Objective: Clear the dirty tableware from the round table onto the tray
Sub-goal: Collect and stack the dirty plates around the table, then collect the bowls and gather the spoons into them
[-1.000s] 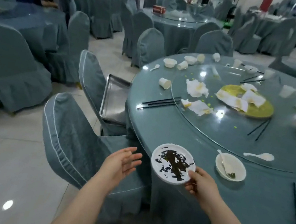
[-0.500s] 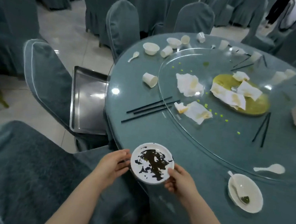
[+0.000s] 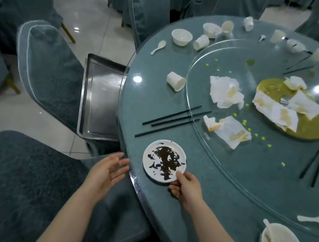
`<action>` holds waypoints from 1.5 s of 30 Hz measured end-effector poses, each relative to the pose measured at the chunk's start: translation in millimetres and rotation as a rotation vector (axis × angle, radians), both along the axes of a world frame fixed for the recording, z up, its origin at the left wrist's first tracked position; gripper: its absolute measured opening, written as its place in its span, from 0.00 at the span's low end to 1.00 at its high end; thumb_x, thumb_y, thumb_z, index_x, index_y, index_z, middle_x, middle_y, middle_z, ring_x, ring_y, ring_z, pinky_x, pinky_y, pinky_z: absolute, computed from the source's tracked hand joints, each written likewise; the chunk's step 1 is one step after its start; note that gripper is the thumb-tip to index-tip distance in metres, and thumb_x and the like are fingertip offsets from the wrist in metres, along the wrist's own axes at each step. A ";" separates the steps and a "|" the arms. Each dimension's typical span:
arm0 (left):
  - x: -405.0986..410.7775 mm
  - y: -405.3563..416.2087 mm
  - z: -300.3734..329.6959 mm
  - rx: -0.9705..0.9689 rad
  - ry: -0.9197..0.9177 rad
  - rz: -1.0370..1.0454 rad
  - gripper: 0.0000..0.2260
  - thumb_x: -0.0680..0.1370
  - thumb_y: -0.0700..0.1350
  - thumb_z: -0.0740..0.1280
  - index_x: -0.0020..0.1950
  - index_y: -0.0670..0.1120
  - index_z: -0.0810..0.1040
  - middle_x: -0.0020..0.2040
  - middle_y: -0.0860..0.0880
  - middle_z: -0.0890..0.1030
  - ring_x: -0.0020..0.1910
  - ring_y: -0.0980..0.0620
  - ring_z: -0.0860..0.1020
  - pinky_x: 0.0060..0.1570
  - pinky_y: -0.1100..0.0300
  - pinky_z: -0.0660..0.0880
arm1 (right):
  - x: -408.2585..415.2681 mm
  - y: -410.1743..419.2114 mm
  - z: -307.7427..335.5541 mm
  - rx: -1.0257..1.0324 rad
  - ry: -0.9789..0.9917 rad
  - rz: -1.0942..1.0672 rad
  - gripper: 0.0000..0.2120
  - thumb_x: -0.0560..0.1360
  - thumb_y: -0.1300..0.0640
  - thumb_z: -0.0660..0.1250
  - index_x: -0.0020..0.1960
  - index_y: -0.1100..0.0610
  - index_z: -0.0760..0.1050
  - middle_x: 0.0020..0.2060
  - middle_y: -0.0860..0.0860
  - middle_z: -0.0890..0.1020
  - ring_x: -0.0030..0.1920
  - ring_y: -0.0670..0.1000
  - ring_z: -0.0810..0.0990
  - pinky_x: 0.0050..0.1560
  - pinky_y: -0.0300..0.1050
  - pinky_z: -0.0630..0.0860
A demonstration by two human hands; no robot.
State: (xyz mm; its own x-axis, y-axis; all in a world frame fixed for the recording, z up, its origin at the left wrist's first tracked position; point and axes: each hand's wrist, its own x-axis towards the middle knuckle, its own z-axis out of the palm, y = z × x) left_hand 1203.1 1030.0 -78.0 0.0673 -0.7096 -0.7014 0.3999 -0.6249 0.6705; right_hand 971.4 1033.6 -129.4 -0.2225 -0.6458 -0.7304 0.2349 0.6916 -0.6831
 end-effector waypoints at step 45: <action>-240.4 81.1 30.3 -0.113 0.071 -0.575 0.14 0.78 0.35 0.63 0.63 0.43 0.73 0.55 0.44 0.81 0.49 0.48 0.80 0.53 0.56 0.73 | -240.6 174.5 40.4 -0.037 0.614 -0.120 0.06 0.71 0.60 0.62 0.47 0.52 0.74 0.35 0.47 0.81 0.23 0.45 0.78 0.22 0.36 0.71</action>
State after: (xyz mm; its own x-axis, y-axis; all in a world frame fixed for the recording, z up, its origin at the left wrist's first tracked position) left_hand 962.8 1111.1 -47.7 -0.3948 -0.6890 -0.6078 0.0650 -0.6808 0.7296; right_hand 730.7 1208.1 -89.0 -0.6671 -0.6129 -0.4235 -0.1340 0.6579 -0.7411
